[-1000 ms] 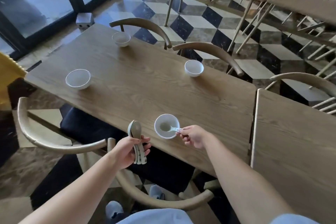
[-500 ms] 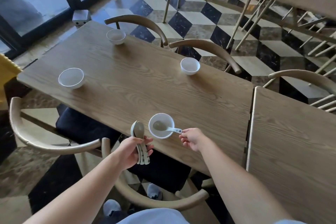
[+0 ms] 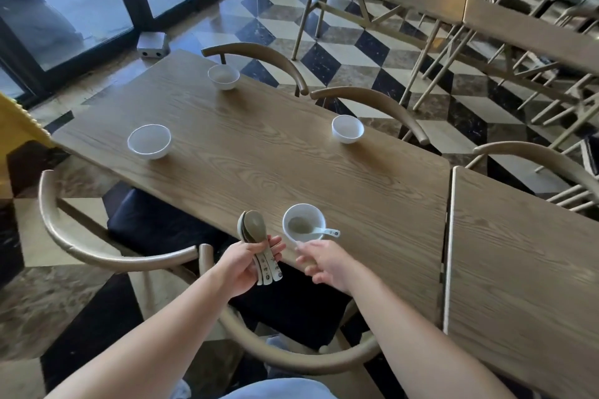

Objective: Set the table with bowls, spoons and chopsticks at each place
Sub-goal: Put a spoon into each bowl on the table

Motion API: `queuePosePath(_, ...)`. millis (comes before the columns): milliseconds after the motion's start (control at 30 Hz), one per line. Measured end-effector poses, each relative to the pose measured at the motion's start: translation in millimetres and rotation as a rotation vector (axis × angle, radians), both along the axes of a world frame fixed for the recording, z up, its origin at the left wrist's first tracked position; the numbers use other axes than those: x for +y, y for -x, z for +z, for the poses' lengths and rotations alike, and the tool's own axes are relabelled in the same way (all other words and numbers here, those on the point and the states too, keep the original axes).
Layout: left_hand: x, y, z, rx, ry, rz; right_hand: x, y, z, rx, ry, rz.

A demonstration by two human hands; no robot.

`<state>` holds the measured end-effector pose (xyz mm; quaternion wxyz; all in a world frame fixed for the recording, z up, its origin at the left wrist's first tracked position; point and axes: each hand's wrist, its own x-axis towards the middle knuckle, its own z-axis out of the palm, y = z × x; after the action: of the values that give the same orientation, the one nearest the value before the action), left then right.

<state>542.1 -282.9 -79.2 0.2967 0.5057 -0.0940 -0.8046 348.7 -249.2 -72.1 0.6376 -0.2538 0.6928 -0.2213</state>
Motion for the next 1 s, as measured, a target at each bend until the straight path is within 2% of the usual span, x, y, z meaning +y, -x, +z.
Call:
queuePosePath(67, -1.5, -27.0, 1.0, 0.019, 0.011, 0.040, 3.2, -39.5, 5.5, -0.167, -0.038, 0.230)
queuePosePath(133, -2.6, -63.1, 1.6, 0.042, 0.013, 0.108, 0.4, -81.4, 0.3, -0.215, -0.031, 0.312)
queuePosePath(233, -1.5, -134.5, 5.8, 0.064, 0.022, 0.192, -9.4, -152.6, 0.3, -0.231, -0.005, 0.349)
queuePosePath(367, 4.3, -238.3, 12.5, 0.110, -0.012, 0.198, -24.6, -241.9, 4.5, -0.240, 0.007, 0.396)
queuePosePath(533, 4.4, -329.4, 21.9, 0.142, -0.011, 0.214, -41.0, -317.5, 18.3, -0.313, 0.047, 0.398)
queuePosePath(767, -18.1, -364.3, 14.1, 0.185, -0.002, 0.368, -75.7, -349.7, 32.8, -0.316, 0.119, 0.185)
queuePosePath(1000, -60.0, -371.7, 1.9, 0.182, 0.014, 0.226, -123.4, -318.7, 27.4, -0.286, 0.121, -0.109)
